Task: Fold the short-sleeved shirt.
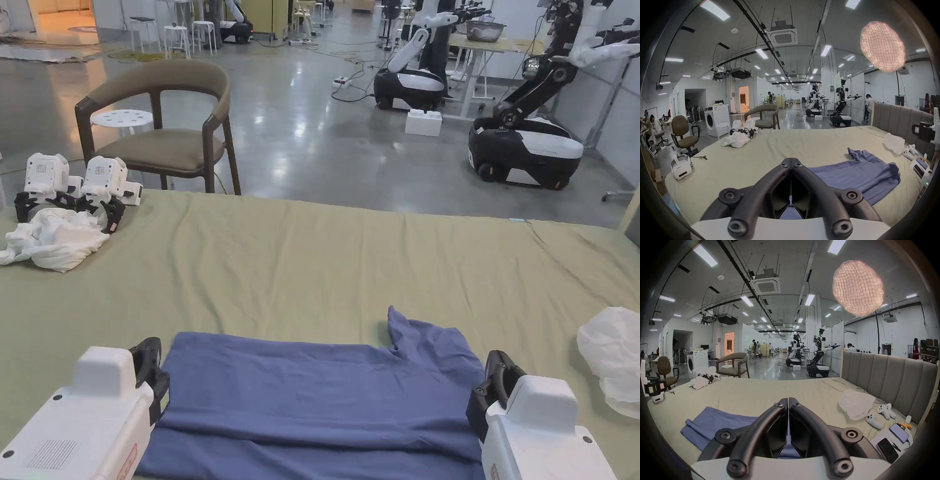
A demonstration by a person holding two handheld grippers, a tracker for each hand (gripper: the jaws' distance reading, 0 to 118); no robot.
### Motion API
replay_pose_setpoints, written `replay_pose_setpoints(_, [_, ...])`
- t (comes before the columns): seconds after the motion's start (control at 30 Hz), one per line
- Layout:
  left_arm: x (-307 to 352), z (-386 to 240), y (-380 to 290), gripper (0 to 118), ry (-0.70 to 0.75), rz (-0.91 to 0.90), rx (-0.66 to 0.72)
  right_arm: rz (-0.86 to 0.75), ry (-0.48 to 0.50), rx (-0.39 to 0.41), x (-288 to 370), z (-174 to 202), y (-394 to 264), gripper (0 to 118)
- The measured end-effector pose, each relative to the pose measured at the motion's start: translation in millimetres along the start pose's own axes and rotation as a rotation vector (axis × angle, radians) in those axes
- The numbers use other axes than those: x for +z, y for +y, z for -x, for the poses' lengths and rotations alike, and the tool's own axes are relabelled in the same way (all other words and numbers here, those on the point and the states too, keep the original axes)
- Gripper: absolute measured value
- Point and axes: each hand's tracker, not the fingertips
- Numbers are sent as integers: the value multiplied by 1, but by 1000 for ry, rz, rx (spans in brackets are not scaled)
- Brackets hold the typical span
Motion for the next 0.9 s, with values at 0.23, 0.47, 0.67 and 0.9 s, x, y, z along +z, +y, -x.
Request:
replay_pose_setpoints(0.23, [-34, 49, -49, 1, 47, 358, 55, 61, 30, 16, 3, -5, -15, 0])
replay_pose_setpoints(0.47, [-93, 88, -94, 34, 37, 645, 135, 132, 18, 14, 3, -17, -35, 0])
replay_pose_setpoints(0.67, [-131, 89, -116, 71, 1, 785, 167, 196, -4, 13, 3, -30, -49, 0])
replay_pose_setpoints(0.9, [-136, 63, -123, 34, 24, 834, 64, 303, -44, -8, 1, -51, -69, 0])
